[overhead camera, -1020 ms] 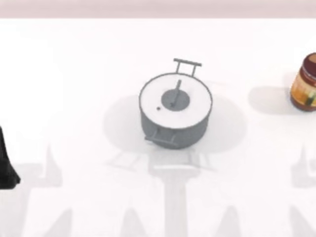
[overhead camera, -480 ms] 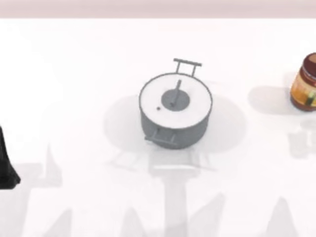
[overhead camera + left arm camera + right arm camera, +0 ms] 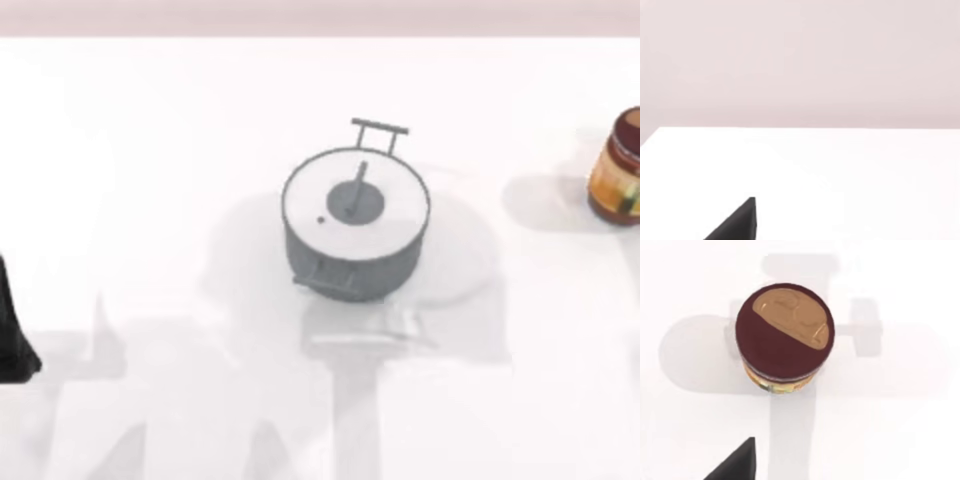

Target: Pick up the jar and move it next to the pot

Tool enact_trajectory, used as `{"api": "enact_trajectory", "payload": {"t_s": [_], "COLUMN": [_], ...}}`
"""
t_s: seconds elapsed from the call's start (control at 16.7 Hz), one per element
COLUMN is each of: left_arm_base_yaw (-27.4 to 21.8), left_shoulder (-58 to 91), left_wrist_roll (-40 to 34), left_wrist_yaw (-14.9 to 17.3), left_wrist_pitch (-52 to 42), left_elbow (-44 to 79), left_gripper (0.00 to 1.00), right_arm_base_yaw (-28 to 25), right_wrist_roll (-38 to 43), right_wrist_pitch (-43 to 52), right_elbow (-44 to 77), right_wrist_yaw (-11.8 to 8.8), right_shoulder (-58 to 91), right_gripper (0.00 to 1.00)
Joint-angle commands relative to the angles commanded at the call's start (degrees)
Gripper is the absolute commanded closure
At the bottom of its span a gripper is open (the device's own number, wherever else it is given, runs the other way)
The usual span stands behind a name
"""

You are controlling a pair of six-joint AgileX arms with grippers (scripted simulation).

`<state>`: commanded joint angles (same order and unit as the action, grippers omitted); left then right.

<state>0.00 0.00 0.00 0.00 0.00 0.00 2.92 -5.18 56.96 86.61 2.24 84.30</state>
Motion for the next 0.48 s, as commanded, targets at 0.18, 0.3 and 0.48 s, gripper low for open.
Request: {"api": "enact_trajectory", "payload": {"t_s": [0.18, 0.3, 0.48], "left_arm_base_yaw": [0.00, 0.00, 0.00], "left_shoulder": [0.00, 0.00, 0.00], "left_wrist_roll": [0.00, 0.00, 0.00], "left_wrist_yaw": [0.00, 0.00, 0.00], "left_wrist_pitch": [0.00, 0.00, 0.00], "left_elbow": [0.00, 0.00, 0.00], "left_gripper": [0.00, 0.00, 0.00], "right_arm_base_yaw": [-0.72, -1.34, -2.30], "right_wrist_roll": [-1.87, -3.16, -4.98], "right_wrist_pitch": [8.75, 14.15, 21.33], "right_elbow": [16.53, 25.99, 37.41], "right_wrist_yaw": [-0.43, -0.78, -1.31], "right_shoulder": [16.82, 27.31, 40.92], "right_gripper": [0.00, 0.00, 0.00]}}
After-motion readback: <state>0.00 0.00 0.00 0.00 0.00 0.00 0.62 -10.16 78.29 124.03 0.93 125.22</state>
